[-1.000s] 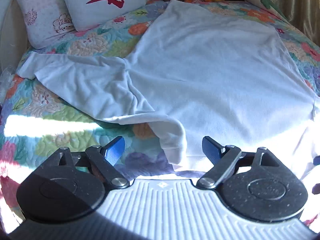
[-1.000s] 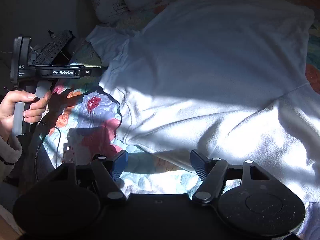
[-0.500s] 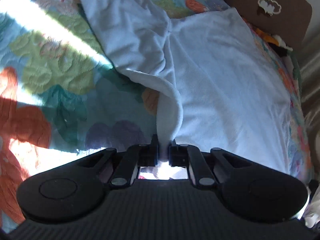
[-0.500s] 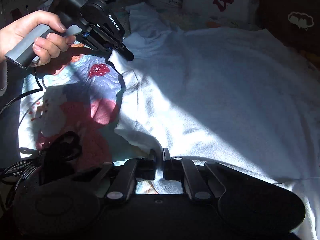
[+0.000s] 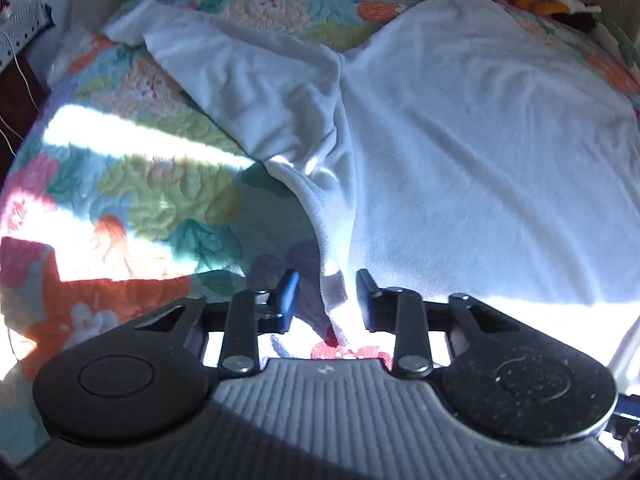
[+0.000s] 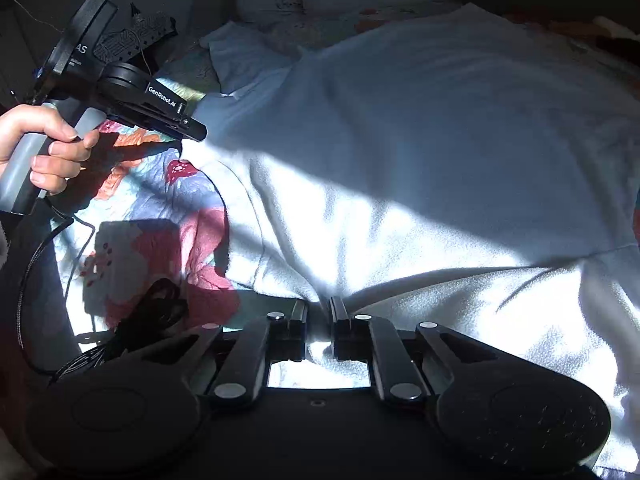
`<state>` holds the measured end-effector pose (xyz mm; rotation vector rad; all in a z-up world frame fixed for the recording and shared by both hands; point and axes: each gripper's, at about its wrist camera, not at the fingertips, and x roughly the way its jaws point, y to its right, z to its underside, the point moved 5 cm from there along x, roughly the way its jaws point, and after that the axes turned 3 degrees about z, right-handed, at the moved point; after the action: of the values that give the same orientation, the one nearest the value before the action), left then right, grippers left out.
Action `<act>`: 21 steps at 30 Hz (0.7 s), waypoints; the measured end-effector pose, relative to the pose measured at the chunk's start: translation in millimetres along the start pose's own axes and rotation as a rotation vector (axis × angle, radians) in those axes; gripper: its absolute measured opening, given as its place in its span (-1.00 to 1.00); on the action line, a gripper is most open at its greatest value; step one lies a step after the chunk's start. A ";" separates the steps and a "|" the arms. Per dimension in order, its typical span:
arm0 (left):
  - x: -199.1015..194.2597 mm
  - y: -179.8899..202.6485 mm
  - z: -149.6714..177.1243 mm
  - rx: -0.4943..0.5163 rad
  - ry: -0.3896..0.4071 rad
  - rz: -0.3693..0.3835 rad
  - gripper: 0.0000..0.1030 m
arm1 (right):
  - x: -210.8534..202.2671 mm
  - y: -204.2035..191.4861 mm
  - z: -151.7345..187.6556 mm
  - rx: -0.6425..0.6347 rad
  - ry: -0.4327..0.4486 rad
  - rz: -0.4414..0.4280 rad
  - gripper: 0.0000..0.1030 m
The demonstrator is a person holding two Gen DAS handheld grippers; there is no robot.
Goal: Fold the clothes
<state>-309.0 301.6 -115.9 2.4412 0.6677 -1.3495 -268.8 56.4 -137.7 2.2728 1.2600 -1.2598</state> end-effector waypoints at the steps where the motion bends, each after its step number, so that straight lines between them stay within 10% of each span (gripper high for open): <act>1: -13.7 8.7 -0.2 0.031 0.010 -0.006 0.37 | -10.0 2.9 -1.7 0.029 0.014 0.017 -0.15; 7: -79.4 70.4 -0.3 0.180 0.062 0.062 0.85 | -75.0 24.2 -12.8 0.182 0.070 0.157 0.22; 14: -102.2 121.2 18.3 0.220 0.024 0.187 0.86 | -121.4 27.8 -13.2 0.232 0.068 0.310 0.48; 21: -108.2 139.0 36.2 0.294 0.029 0.087 0.86 | -134.5 19.8 -5.8 0.210 0.069 0.365 0.58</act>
<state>-313.2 138.1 -41.1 2.6850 0.3854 -1.4707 -283.8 -28.2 -32.1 2.5611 0.7092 -1.2323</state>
